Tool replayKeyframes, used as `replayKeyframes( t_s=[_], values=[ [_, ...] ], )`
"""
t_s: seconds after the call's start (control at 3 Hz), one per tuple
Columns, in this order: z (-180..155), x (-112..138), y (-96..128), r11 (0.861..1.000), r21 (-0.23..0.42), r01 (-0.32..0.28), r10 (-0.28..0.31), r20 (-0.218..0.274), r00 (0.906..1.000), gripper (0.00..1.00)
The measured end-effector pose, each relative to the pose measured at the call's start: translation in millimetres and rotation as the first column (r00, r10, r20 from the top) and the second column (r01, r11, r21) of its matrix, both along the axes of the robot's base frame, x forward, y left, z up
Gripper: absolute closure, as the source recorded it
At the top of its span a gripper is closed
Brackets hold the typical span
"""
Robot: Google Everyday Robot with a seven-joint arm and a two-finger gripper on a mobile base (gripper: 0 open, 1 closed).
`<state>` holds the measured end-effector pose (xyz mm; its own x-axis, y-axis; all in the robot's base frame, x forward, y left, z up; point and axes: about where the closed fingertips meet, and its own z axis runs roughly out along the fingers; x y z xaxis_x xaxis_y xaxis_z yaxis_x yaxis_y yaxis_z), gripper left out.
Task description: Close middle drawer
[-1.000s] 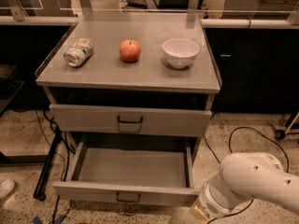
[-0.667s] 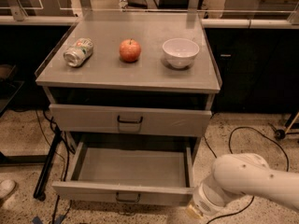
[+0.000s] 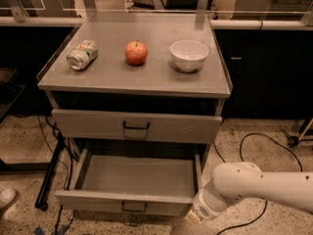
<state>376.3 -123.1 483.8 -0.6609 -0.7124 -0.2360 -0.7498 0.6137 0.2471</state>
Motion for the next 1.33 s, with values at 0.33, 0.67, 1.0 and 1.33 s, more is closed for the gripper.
replayKeyframes(
  t_s=[0.33, 0.67, 1.0, 1.33],
  values=[
    [-16, 9, 7, 1.000, 0.020, 0.009, -0.009, 0.000, 1.0000, 1.00],
    [-43, 29, 20, 0.999, 0.042, 0.005, -0.006, 0.013, 0.9999, 1.00],
    [-53, 37, 25, 0.999, 0.043, 0.005, -0.005, 0.012, 0.9999, 1.00],
    [-53, 37, 25, 0.999, 0.043, 0.004, -0.005, 0.012, 0.9999, 0.82]
  ],
)
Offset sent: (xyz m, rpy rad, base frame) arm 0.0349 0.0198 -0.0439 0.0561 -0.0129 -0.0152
